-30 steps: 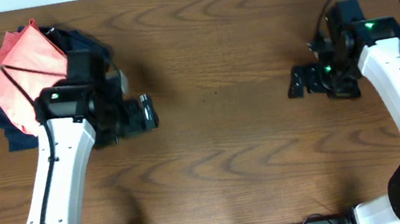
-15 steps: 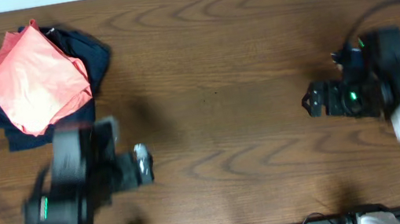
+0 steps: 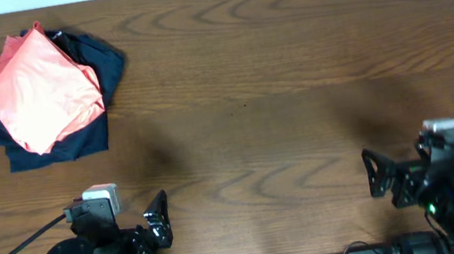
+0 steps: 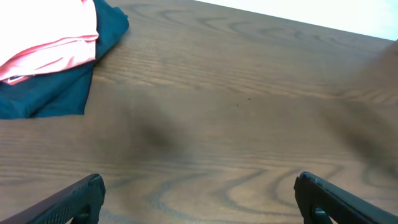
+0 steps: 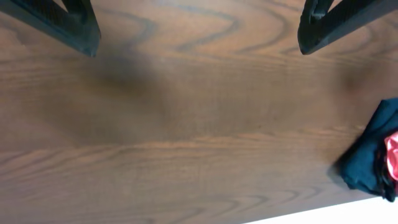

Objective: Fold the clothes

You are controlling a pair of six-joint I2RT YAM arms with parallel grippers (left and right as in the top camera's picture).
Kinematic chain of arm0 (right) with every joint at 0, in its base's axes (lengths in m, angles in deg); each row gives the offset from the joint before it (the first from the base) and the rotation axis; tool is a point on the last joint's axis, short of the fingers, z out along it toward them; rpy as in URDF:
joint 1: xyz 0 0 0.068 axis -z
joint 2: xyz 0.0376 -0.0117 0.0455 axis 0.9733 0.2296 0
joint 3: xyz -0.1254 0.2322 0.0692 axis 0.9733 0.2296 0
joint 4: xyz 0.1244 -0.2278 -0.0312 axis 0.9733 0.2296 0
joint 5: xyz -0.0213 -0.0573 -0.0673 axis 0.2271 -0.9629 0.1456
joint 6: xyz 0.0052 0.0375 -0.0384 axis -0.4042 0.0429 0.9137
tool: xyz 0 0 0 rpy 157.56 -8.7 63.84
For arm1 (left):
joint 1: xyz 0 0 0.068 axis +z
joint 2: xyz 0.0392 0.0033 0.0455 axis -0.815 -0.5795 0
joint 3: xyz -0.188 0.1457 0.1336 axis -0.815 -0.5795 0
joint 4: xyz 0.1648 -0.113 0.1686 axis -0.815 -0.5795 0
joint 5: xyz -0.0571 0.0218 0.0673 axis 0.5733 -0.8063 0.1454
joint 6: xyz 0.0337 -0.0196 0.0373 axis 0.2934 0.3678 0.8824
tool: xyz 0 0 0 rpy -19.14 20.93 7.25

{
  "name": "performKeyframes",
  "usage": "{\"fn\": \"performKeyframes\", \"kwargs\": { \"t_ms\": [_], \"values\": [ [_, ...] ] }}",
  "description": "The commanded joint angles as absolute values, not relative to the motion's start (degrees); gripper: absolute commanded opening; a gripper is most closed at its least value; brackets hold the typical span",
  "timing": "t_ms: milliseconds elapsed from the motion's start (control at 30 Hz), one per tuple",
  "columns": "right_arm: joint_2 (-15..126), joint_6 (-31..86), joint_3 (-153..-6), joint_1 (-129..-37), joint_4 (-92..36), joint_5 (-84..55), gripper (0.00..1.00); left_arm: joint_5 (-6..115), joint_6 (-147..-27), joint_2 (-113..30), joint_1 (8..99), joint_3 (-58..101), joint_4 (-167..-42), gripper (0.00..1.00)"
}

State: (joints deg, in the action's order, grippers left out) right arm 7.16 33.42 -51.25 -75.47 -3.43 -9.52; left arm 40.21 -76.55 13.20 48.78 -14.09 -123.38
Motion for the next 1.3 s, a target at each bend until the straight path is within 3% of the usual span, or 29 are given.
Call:
{"fn": "performKeyframes", "kwargs": {
  "t_ms": [0, 400, 1267],
  "values": [
    [5.3, 33.0, -50.8, -75.3, -0.9, -10.1, 0.99, 39.9, -76.7, 13.3, 48.8, -14.2, -123.7, 0.98],
    [5.3, 33.0, -50.8, -75.3, 10.1, -10.1, 0.99, 39.9, -76.7, 13.3, 48.8, -14.2, -123.9, 0.98],
    [5.3, 33.0, -50.8, -75.3, 10.2, -10.1, 0.99, 39.9, -76.7, 13.3, 48.8, -14.2, -123.9, 0.98]
  ]
}}
